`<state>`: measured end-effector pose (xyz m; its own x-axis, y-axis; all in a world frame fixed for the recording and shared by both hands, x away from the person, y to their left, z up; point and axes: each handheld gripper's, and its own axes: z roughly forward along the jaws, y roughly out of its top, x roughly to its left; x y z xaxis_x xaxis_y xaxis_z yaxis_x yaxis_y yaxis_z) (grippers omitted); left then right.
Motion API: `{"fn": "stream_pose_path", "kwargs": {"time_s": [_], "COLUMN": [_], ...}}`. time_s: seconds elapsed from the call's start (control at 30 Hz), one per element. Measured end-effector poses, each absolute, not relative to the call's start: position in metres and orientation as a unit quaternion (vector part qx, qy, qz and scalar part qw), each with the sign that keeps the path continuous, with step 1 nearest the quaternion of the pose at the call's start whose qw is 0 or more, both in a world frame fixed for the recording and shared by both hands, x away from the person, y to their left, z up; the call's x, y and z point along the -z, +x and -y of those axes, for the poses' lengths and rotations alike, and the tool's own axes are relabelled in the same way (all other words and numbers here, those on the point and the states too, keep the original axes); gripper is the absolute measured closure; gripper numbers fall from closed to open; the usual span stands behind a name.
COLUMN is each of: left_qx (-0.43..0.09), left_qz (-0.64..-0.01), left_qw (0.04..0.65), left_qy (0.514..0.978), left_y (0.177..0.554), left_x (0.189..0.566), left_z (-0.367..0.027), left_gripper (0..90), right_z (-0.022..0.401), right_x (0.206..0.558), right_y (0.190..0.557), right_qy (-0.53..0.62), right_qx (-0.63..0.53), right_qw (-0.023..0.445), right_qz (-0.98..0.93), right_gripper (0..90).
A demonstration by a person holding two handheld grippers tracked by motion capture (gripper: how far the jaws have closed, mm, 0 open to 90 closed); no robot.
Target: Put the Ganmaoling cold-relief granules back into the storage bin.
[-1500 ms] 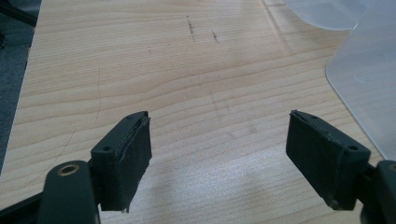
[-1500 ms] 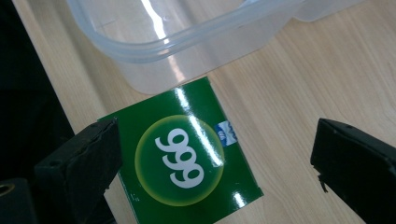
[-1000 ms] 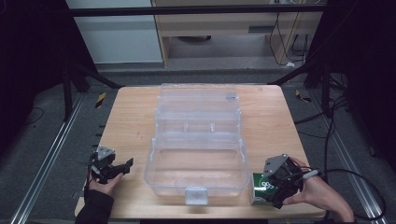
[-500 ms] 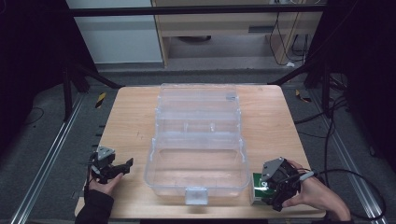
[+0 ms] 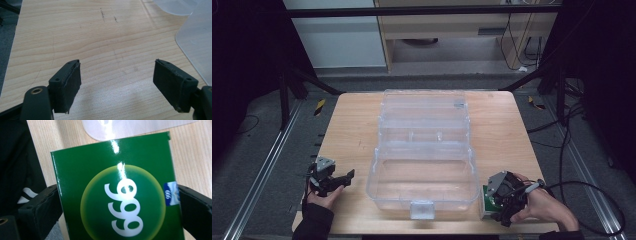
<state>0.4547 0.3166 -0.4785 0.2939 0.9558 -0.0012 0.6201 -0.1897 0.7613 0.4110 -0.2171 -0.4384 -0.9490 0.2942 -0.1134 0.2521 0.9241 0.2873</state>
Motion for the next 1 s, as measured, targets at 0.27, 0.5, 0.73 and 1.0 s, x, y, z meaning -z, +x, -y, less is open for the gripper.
{"fn": "stream_pose_path", "kwargs": {"time_s": [0.27,0.5,0.73,1.0], "left_qx": [-0.249,-0.249,-0.249,-0.249], "left_qz": [-0.540,-0.540,-0.540,-0.540], "left_qw": [0.337,0.337,0.337,0.337], "left_qy": [0.730,0.730,0.730,0.730], "left_y": [0.4549,0.4549,0.4549,0.4549], "left_x": [0.4785,0.4785,0.4783,0.4783], "left_z": [-0.3166,-0.3167,-0.3168,-0.3168], "left_gripper": [21.8,21.8,21.8,21.9], "right_z": [0.2150,0.2136,0.2156,0.2170], "right_x": [0.4416,0.4436,0.4403,0.4380], "right_y": [0.4144,0.4181,0.4188,0.4185], "right_qy": [0.138,0.130,0.139,0.152], "right_qx": [-0.127,-0.115,-0.117,-0.121], "right_qw": [0.069,0.059,0.045,0.042], "right_qz": [-0.980,-0.983,-0.982,-0.980], "right_gripper": [5.0,7.1,14.2,16.1]}}
